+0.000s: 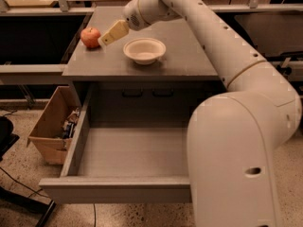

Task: Place apple into top drawer

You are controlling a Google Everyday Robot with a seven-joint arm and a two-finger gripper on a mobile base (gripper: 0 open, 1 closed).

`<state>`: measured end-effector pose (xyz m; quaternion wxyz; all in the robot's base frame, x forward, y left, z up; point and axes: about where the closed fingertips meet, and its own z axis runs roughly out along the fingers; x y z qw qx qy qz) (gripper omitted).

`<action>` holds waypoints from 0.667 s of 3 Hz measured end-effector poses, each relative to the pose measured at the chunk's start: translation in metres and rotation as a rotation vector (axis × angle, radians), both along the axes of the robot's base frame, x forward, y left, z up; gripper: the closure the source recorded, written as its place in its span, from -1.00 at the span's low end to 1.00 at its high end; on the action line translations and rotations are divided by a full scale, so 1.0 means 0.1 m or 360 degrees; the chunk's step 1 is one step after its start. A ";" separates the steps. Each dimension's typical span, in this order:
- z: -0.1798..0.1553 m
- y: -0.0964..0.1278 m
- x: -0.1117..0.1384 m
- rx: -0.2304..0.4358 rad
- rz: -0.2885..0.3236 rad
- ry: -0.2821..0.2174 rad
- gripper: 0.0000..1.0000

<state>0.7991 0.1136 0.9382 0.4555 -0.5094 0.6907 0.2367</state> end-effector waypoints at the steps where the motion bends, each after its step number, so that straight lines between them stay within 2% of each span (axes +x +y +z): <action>1: -0.20 0.36 0.15 -0.0039 -0.0003 -0.0011 -1.00; 2: -0.41 0.68 0.32 -0.0088 -0.0028 0.0001 -1.00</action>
Offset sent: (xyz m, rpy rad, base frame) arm 0.0610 0.1070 -0.0599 -0.0959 0.0061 -0.0519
